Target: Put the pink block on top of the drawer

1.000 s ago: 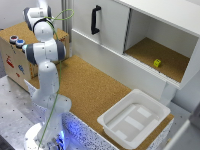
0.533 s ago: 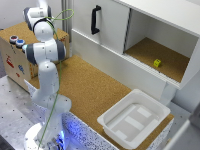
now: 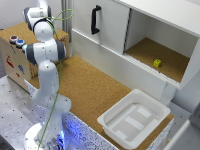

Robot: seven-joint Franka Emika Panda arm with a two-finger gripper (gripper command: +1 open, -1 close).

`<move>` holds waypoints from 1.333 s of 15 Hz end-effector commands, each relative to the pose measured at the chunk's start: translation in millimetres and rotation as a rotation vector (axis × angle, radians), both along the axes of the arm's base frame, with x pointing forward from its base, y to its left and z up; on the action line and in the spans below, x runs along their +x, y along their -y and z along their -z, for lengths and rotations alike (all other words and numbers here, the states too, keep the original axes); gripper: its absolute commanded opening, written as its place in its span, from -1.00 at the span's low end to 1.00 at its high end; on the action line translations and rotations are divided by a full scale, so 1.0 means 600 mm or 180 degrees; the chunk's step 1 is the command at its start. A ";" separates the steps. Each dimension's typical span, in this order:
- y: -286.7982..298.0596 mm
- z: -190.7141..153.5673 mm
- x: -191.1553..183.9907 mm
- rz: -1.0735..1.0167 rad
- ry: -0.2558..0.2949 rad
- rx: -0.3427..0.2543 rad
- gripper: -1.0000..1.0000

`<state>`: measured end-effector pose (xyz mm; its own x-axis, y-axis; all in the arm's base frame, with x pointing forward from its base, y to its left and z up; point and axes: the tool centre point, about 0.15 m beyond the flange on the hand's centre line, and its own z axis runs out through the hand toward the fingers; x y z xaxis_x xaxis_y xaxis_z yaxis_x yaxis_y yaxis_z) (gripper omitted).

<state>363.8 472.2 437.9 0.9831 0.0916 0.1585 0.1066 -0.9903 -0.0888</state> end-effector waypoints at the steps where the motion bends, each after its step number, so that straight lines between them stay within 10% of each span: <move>1: -0.021 -0.017 0.013 0.0057 -0.0251 -0.0255 -1.00; 3: -0.021 -0.017 0.013 0.0057 -0.0251 -0.0255 -1.00; 4: 0.000 0.000 0.000 0.0001 0.0000 0.0000 1.00; 20: -0.025 -0.179 -0.016 -0.0841 0.0859 0.0179 1.00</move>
<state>365.6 481.1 500.5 0.9300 0.1756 0.3230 0.2272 -0.9652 -0.1296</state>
